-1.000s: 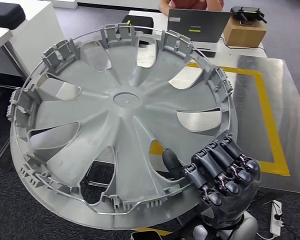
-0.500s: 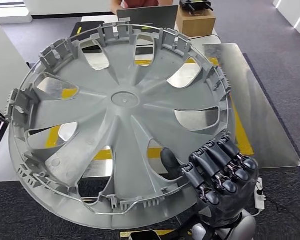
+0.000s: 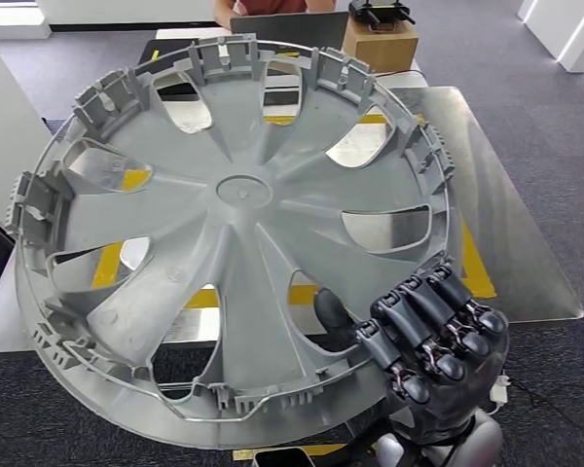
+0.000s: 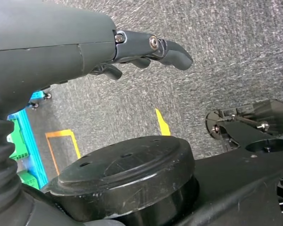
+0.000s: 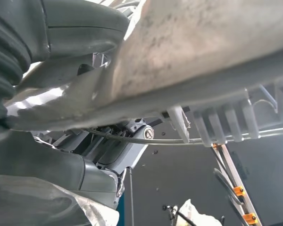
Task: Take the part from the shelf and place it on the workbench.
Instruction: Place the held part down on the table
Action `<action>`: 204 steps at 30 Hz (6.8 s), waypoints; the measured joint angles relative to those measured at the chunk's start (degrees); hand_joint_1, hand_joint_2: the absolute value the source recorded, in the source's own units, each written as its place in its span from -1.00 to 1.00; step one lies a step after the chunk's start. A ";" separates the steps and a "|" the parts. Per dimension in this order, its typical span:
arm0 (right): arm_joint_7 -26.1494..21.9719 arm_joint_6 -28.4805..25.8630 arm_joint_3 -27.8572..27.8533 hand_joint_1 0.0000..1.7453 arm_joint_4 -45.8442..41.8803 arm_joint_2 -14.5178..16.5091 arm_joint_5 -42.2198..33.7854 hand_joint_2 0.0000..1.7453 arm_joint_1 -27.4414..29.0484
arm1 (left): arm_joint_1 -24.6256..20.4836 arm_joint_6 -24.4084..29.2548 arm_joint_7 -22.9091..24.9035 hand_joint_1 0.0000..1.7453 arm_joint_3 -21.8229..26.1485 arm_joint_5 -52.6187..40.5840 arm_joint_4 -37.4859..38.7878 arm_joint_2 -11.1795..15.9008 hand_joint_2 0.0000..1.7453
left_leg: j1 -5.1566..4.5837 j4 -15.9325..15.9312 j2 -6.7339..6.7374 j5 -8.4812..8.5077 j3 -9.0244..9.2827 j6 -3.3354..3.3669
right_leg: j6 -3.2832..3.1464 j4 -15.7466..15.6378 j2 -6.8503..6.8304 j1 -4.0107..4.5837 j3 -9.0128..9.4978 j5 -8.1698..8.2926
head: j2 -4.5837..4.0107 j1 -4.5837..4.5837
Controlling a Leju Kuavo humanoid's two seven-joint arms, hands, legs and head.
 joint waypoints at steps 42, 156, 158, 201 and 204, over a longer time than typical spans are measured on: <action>-1.73 -0.17 -8.77 1.00 -3.77 0.16 -1.69 1.00 5.00 | 0.00 1.61 0.17 -1.00 0.02 -1.17 0.00 1.58 1.00 | 0.14 -0.12 0.00 -0.05 -0.04 0.13 | 0.16 0.00 -0.01 0.07 -0.06 -0.08 | -0.01 0.05; -9.45 -0.33 -42.98 1.00 32.05 -16.25 -2.03 1.00 -2.79 | 0.44 -0.15 -0.66 -1.00 0.02 0.44 0.00 2.02 1.00 | 0.13 -0.16 -0.11 -0.13 -0.30 0.26 | 0.20 0.00 -0.29 0.03 -0.26 -0.15 | -0.01 0.08; 2.14 -0.33 -40.22 1.00 34.90 -20.20 -2.02 1.00 -4.38 | 0.48 -0.12 -0.72 -1.00 0.03 0.25 -0.01 2.02 1.00 | 0.12 -0.21 -0.09 -0.13 -0.55 0.31 | 0.22 0.04 -0.29 -0.06 -0.24 -0.12 | -0.01 0.12; 61.82 -1.15 31.05 -1.00 65.33 -41.37 -2.20 -1.00 -34.54 | 1.67 1.60 -0.41 -1.00 -0.04 -2.37 -0.02 3.40 -1.00 | -0.24 -0.27 -1.07 0.31 -0.79 0.59 | 0.49 0.05 -1.11 -0.35 -0.55 -0.10 | -0.01 -0.23; 61.82 -1.16 30.98 -1.00 65.26 -41.32 -2.19 -1.00 -34.43 | 1.68 1.58 -0.40 -1.00 -0.04 -2.32 -0.02 3.47 -1.00 | -0.24 -0.27 -1.07 0.30 -0.80 0.59 | 0.49 0.05 -1.11 -0.36 -0.55 -0.10 | -0.01 -0.23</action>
